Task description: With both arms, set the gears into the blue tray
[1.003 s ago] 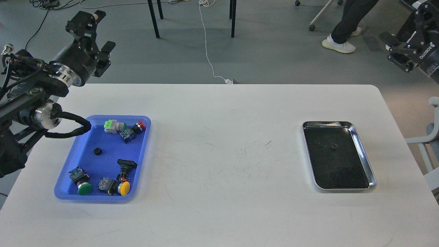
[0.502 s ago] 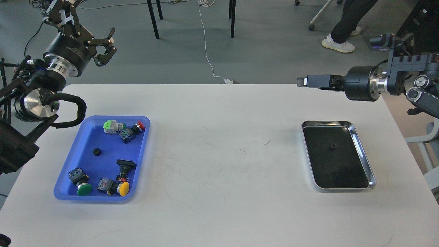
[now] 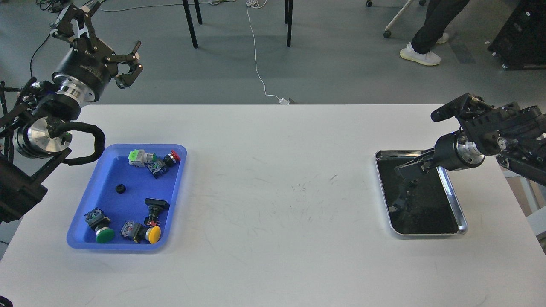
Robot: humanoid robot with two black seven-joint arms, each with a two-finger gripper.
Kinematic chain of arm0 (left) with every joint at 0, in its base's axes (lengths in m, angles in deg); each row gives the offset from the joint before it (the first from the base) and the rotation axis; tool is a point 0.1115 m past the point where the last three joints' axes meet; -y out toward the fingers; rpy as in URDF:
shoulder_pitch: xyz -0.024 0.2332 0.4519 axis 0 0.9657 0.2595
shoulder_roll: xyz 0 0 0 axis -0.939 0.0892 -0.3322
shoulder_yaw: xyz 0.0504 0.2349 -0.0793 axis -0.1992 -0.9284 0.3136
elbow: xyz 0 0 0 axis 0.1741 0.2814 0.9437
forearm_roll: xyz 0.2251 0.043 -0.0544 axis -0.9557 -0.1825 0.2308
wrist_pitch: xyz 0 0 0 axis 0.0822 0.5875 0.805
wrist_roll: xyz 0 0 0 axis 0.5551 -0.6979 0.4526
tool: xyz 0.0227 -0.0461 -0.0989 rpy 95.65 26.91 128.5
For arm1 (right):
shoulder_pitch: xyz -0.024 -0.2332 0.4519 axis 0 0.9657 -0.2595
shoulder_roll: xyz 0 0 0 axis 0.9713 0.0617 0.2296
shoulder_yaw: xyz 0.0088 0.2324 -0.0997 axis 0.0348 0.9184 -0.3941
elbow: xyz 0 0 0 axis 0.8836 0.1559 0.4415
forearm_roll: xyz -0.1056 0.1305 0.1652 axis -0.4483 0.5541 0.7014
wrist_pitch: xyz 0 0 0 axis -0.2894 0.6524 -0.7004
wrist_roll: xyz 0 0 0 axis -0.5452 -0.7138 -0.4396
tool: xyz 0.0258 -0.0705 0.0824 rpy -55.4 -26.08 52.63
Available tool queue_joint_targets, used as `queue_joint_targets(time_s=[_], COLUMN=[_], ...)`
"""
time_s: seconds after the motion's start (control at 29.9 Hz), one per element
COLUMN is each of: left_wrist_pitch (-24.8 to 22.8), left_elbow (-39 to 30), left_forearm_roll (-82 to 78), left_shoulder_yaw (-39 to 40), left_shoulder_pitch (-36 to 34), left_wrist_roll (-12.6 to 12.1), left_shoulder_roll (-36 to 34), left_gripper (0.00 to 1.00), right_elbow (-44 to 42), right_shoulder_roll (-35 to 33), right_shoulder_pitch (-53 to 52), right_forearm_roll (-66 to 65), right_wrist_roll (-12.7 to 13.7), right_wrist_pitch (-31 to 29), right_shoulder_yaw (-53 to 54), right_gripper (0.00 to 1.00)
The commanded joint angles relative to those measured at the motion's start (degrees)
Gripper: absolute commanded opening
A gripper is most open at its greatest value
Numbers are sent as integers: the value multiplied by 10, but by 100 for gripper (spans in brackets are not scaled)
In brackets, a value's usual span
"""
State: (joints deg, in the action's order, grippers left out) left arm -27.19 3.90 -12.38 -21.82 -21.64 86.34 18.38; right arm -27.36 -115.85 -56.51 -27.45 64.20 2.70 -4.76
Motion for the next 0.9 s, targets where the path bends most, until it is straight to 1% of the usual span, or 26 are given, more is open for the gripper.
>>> queue_joint_targets(time_s=[0.0, 0.1, 0.23, 0.3, 0.43, 0.53, 0.64, 0.7, 0.8, 0.87], left_wrist_pitch=[-3, -3, -3, -3, -4, -3, -3, -3, -3, -3], left_elbow=[0, 0, 0, -1, -1, -1, -1, -1, -1, -1], left_forearm_roll=[0, -2, -3, -3, -3, -3, -3, -3, -3, -3], left_shoulder_yaw=[1, 3, 7, 9, 9, 9, 9, 9, 9, 10], left_shoulder_pitch=[1, 1, 1, 1, 1, 1, 3, 5, 6, 6], left_wrist_roll=[0, 0, 0, 0, 0, -1, 0, -1, 0, 0], left_shoulder_roll=[-4, -6, -9, -11, -17, -17, -18, -19, -20, -20], left_gripper=[97, 97, 97, 97, 97, 97, 97, 97, 97, 97], right_elbow=[-21, -61, -65, -65, -63, -60, -60, -60, -60, -61], right_shoulder_roll=[32, 59, 70, 69, 61, 51, 45, 43, 43, 45], right_shoulder_pitch=[4, 4, 5, 7, 7, 8, 13, 21, 24, 26], right_forearm_roll=[-1, -10, -10, -11, -12, -12, -12, -12, -12, -12], right_wrist_roll=[4, 6, 6, 5, 5, 5, 4, 4, 4, 4], right_wrist_pitch=[0, 0, 0, 0, 0, 2, 5, 18, 43, 44], right_shoulder_yaw=[-4, -21, -39, -41, -49, -50, -53, -54, -55, -55], right_gripper=[92, 84, 75, 72, 71, 69, 61, 56, 55, 52])
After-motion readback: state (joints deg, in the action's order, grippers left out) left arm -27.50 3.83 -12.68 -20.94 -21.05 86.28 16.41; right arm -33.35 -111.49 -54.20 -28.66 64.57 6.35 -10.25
